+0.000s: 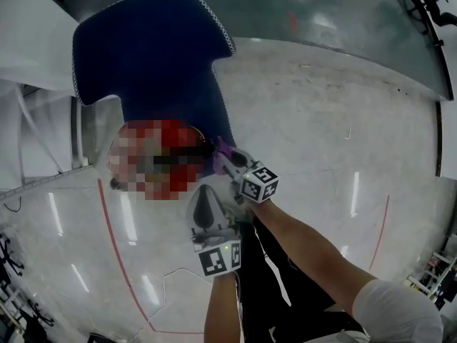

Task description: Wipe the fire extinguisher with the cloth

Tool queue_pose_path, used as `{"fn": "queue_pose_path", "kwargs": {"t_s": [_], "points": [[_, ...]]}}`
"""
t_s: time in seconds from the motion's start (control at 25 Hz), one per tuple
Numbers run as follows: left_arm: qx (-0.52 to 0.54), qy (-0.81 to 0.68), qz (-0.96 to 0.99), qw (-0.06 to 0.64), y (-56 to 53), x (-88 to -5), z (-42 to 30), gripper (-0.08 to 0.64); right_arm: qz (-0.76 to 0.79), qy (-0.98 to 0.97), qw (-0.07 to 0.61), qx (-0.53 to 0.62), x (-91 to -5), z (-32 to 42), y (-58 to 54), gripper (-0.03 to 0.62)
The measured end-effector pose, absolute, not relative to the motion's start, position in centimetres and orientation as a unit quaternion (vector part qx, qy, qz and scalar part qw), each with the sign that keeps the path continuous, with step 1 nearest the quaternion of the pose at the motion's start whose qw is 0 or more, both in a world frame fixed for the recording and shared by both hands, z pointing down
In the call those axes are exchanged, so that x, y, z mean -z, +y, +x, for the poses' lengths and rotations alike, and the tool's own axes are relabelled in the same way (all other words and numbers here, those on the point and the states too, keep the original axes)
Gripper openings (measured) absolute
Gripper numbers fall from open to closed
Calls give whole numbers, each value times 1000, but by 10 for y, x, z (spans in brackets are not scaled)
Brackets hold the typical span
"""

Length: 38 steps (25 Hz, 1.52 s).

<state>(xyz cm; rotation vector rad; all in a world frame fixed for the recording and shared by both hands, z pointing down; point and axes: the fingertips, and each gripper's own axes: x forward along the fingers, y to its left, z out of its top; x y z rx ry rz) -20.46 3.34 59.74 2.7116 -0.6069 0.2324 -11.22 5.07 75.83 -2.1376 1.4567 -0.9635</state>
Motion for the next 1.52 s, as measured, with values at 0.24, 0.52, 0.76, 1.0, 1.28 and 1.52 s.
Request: {"fn": "queue_pose_path", "kwargs": {"t_s": [0.24, 0.52, 0.76, 1.0, 1.28, 1.52], "points": [[-84, -218, 955, 183, 27, -618, -205, 5, -762, 492, 218, 360, -784, -111, 41, 66], [-89, -226, 954, 175, 17, -622, -212, 5, -751, 494, 245, 363, -776, -118, 34, 66], [-84, -245, 950, 175, 8, -610, -220, 5, -740, 503, 283, 345, -725, -126, 36, 66], [-76, -256, 949, 171, 3, -577, -226, 5, -734, 516, 301, 322, -660, -128, 36, 66], [-62, -255, 952, 158, -9, -520, -230, 5, -731, 538, 294, 300, -590, -132, 37, 66], [-60, -257, 952, 152, -5, -478, -235, 5, -726, 553, 297, 281, -530, -137, 42, 66]]}}
